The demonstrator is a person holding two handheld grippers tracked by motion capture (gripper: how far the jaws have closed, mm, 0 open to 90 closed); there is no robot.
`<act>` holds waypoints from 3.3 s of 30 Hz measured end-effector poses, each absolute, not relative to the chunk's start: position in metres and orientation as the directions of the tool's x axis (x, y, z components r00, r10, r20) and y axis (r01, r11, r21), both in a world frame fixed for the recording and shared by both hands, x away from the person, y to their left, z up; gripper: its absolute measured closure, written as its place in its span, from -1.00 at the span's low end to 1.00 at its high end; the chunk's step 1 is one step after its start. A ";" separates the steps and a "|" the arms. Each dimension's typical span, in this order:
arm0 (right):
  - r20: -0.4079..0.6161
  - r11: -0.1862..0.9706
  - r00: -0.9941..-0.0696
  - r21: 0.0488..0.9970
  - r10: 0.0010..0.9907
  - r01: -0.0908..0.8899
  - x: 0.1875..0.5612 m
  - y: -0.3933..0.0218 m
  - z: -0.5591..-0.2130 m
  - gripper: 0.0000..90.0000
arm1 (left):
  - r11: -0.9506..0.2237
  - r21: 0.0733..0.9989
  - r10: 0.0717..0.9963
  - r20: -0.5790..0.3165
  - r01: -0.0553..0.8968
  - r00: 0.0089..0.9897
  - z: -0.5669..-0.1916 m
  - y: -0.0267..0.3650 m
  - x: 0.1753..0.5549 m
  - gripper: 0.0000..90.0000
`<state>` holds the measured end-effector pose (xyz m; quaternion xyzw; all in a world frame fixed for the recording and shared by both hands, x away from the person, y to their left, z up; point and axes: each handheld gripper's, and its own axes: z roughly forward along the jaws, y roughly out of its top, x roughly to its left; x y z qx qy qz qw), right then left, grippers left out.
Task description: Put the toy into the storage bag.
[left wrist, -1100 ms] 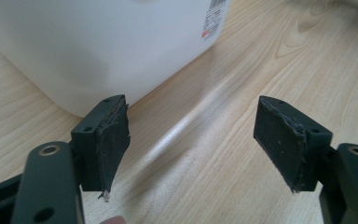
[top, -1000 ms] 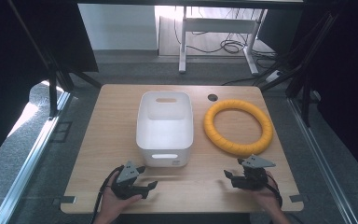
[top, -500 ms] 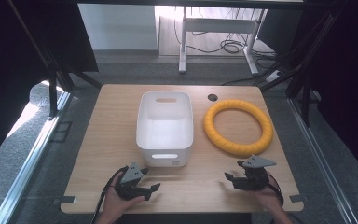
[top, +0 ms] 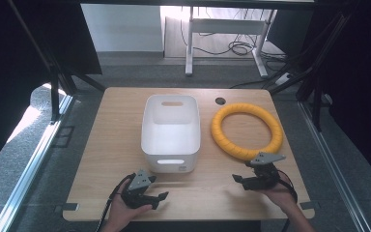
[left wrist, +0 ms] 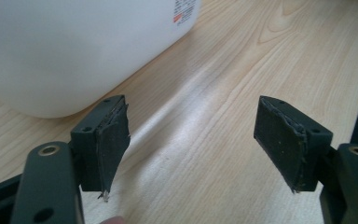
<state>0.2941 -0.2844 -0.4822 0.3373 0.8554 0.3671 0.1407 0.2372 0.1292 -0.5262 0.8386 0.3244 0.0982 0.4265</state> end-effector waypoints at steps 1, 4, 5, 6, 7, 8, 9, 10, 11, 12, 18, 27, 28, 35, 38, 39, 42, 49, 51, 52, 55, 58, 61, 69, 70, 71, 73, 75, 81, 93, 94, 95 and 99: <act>-0.003 0.516 -0.739 0.717 0.673 0.468 0.297 -0.284 -0.476 -0.45 | -0.427 0.778 0.626 -0.113 0.461 0.771 -0.526 0.129 0.237 -0.41; 0.002 0.528 -0.749 0.708 0.662 0.469 0.307 -0.285 -0.462 -0.45 | -0.429 0.778 0.624 -0.113 0.460 0.773 -0.526 0.127 0.236 -0.41; 0.004 0.531 -0.751 0.704 0.661 0.471 0.311 -0.286 -0.458 -0.45 | -0.428 0.778 0.624 -0.114 0.460 0.773 -0.526 0.126 0.236 -0.41; 0.005 0.534 -0.750 0.699 0.662 0.476 0.315 -0.286 -0.453 -0.45 | -0.428 0.778 0.624 -0.114 0.460 0.773 -0.526 0.126 0.236 -0.41; 0.002 0.545 -0.754 0.689 0.657 0.477 0.319 -0.286 -0.450 -0.46 | -0.430 0.776 0.624 -0.113 0.461 0.773 -0.526 0.125 0.236 -0.41; -0.007 0.556 -0.754 0.680 0.657 0.478 0.323 -0.286 -0.447 -0.44 | -0.432 0.775 0.623 -0.113 0.461 0.774 -0.526 0.124 0.236 -0.41; -0.026 0.568 -0.753 0.674 0.657 0.473 0.327 -0.286 -0.445 -0.43 | -0.431 0.776 0.623 -0.114 0.461 0.774 -0.526 0.124 0.236 -0.41; -0.037 0.576 -0.751 0.666 0.659 0.473 0.331 -0.285 -0.443 -0.42 | -0.431 0.775 0.622 -0.115 0.462 0.774 -0.526 0.123 0.235 -0.41; -0.040 0.578 -0.745 0.659 0.665 0.481 0.336 -0.285 -0.443 -0.42 | -0.432 0.775 0.622 -0.115 0.462 0.774 -0.526 0.123 0.235 -0.41; -0.044 0.579 -0.742 0.657 0.669 0.483 0.339 -0.285 -0.443 -0.42 | -0.432 0.775 0.621 -0.115 0.462 0.775 -0.526 0.123 0.235 -0.41; -0.060 0.618 -0.744 0.604 0.665 0.503 0.365 -0.282 -0.452 -0.40 | -0.433 0.772 0.619 -0.119 0.464 0.776 -0.528 0.123 0.236 -0.41; -0.067 0.703 -0.775 0.476 0.628 0.529 0.401 -0.263 -0.469 -0.42 | -0.435 0.772 0.619 -0.118 0.464 0.776 -0.529 0.125 0.237 -0.41; -0.058 0.704 -0.776 0.469 0.628 0.534 0.404 -0.262 -0.470 -0.42 | -0.435 0.771 0.619 -0.118 0.464 0.776 -0.529 0.125 0.237 -0.41; -0.030 0.719 -0.779 0.410 0.626 0.562 0.418 -0.259 -0.485 -0.38 | -0.435 0.772 0.619 -0.116 0.463 0.776 -0.529 0.125 0.237 -0.41; -0.032 0.729 -0.782 0.390 0.622 0.563 0.421 -0.258 -0.491 -0.36 | -0.440 0.769 0.618 -0.115 0.464 0.778 -0.529 0.124 0.237 -0.41; -0.033 0.732 -0.784 0.383 0.620 0.563 0.422 -0.257 -0.492 -0.35 | -0.440 0.769 0.618 -0.115 0.463 0.778 -0.529 0.124 0.237 -0.41; -0.043 0.740 -0.783 0.362 0.620 0.566 0.424 -0.254 -0.499 -0.36 | -0.438 0.771 0.618 -0.115 0.463 0.777 -0.529 0.124 0.237 -0.41; -0.039 0.749 -0.787 0.336 0.616 0.570 0.429 -0.249 -0.508 -0.29 | -0.440 0.770 0.618 -0.113 0.462 0.778 -0.529 0.125 0.237 -0.41; -0.022 0.743 -0.786 0.342 0.618 0.575 0.431 -0.249 -0.509 -0.25 | -0.438 0.771 0.618 -0.115 0.461 0.778 -0.529 0.124 0.236 -0.41; -0.006 0.738 -0.785 0.343 0.620 0.581 0.431 -0.249 -0.509 -0.20 | -0.438 0.772 0.618 -0.114 0.460 0.778 -0.529 0.124 0.236 -0.41; -0.003 0.741 -0.791 0.352 0.611 0.571 0.431 -0.250 -0.507 0.07 | -0.435 0.774 0.618 -0.115 0.460 0.778 -0.529 0.124 0.236 -0.41; 0.006 0.743 -0.795 0.351 0.606 0.569 0.433 -0.251 -0.507 0.10 | -0.439 0.773 0.615 -0.113 0.458 0.780 -0.529 0.123 0.236 -0.41; 0.007 0.748 -0.800 0.349 0.600 0.564 0.433 -0.251 -0.506 0.11 | -0.442 0.771 0.614 -0.112 0.458 0.781 -0.529 0.123 0.236 -0.41; 0.093 0.664 -0.786 0.481 0.611 0.573 0.436 -0.261 -0.488 0.13 | -0.441 0.769 0.621 -0.112 0.463 0.776 -0.531 0.124 0.237 -0.41; 0.112 0.641 -0.781 0.507 0.615 0.577 0.436 -0.264 -0.483 0.14 | -0.442 0.768 0.620 -0.112 0.464 0.776 -0.531 0.124 0.237 -0.41; 0.134 0.614 -0.774 0.532 0.618 0.583 0.436 -0.267 -0.479 0.14 | -0.443 0.768 0.619 -0.112 0.463 0.777 -0.531 0.123 0.237 -0.41; 0.166 0.580 -0.772 0.568 0.614 0.584 0.436 -0.272 -0.470 0.14 | -0.443 0.767 0.619 -0.112 0.464 0.778 -0.531 0.123 0.237 -0.41; 0.193 0.542 -0.768 0.606 0.610 0.583 0.436 -0.276 -0.461 0.14 | -0.443 0.767 0.618 -0.113 0.464 0.778 -0.531 0.122 0.237 -0.41; 0.277 0.412 -0.759 0.705 0.589 0.577 0.433 -0.285 -0.435 0.15 | -0.443 0.767 0.618 -0.113 0.464 0.778 -0.531 0.122 0.237 -0.41; 0.324 0.271 -0.777 0.807 0.540 0.525 0.426 -0.294 -0.402 0.15 | -0.443 0.767 0.617 -0.115 0.464 0.779 -0.532 0.121 0.237 -0.41; 0.320 0.268 -0.777 0.810 0.543 0.521 0.425 -0.294 -0.401 0.15 | -0.443 0.766 0.618 -0.116 0.466 0.778 -0.532 0.121 0.237 -0.41; 0.322 0.264 -0.778 0.813 0.540 0.519 0.425 -0.295 -0.400 0.15 | -0.444 0.765 0.617 -0.117 0.466 0.778 -0.532 0.121 0.237 -0.41; 0.325 0.243 -0.781 0.826 0.533 0.509 0.421 -0.297 -0.395 0.15 | -0.445 0.765 0.616 -0.117 0.466 0.779 -0.532 0.121 0.237 -0.41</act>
